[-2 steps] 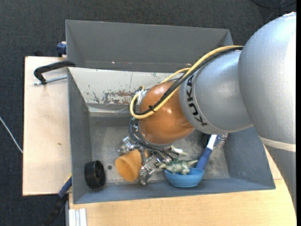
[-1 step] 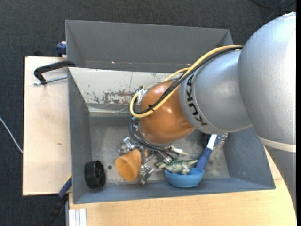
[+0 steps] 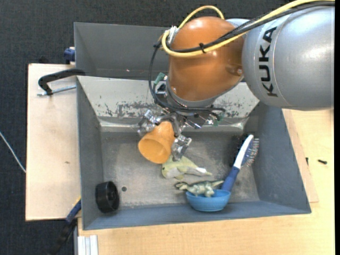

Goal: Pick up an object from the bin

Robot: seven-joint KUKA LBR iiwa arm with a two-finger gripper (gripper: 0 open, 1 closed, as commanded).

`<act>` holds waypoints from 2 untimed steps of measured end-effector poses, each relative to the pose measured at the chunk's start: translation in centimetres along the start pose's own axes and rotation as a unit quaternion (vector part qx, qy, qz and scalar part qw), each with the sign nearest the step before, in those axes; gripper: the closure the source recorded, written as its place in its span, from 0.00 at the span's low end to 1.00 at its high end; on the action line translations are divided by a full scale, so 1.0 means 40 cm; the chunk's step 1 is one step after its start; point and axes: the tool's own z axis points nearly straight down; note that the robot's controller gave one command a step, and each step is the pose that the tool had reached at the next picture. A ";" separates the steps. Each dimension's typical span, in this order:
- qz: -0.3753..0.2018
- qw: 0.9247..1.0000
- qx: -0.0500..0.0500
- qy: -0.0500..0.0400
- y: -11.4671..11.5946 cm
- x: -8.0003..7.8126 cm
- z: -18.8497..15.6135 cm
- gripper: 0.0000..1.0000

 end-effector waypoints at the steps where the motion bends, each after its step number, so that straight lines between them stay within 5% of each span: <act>1: 0.012 1.000 -0.002 0.002 -0.060 0.021 -0.018 1.00; 2: -0.084 0.996 -0.007 0.007 0.000 0.231 0.283 1.00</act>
Offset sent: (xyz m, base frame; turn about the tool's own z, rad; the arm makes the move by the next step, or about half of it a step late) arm 0.0117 -0.0210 0.0055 0.0199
